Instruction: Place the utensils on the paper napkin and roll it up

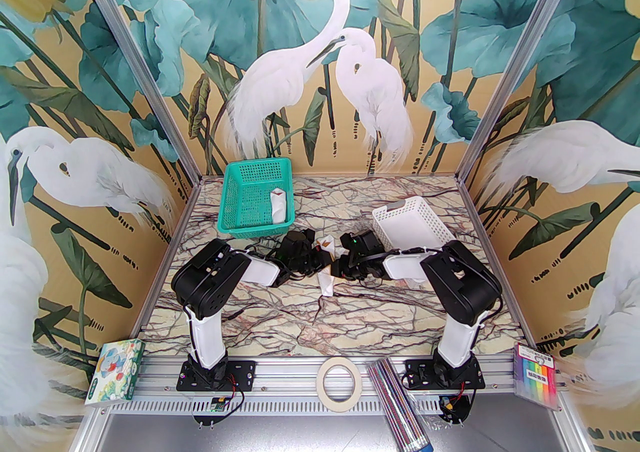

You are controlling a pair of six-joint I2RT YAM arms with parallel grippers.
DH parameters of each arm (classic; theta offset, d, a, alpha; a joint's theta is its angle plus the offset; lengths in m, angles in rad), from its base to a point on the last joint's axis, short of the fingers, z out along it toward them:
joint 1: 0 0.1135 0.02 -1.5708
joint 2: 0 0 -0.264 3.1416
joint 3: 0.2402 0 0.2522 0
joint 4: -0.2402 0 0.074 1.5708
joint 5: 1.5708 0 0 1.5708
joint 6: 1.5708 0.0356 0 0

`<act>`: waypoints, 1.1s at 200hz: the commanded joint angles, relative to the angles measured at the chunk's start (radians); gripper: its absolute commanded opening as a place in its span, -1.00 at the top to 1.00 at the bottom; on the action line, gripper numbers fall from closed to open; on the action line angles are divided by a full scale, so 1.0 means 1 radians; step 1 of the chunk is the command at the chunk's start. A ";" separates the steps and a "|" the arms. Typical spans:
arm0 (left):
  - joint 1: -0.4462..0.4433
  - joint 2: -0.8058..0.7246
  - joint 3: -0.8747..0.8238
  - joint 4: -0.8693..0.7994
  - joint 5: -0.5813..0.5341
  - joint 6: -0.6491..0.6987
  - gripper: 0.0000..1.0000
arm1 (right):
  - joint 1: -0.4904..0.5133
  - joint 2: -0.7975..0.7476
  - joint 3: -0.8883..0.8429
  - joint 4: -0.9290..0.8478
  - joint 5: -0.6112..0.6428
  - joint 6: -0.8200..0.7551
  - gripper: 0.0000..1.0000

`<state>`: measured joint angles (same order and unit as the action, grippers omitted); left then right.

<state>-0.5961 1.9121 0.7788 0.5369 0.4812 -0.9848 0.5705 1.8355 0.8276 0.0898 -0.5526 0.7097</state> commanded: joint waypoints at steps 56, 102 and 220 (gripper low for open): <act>0.012 -0.209 0.027 -0.170 0.004 0.085 0.42 | 0.004 0.026 -0.001 -0.084 0.043 -0.008 0.90; 0.084 -0.313 -0.048 -0.279 -0.039 0.133 0.24 | 0.002 0.028 -0.004 -0.099 0.046 -0.012 0.96; 0.071 -0.119 -0.083 -0.107 0.022 0.061 0.05 | -0.001 0.041 0.004 -0.099 0.033 -0.016 1.00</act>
<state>-0.5140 1.7535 0.6907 0.3645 0.4767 -0.9009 0.5694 1.8385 0.8341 0.0597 -0.5461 0.7074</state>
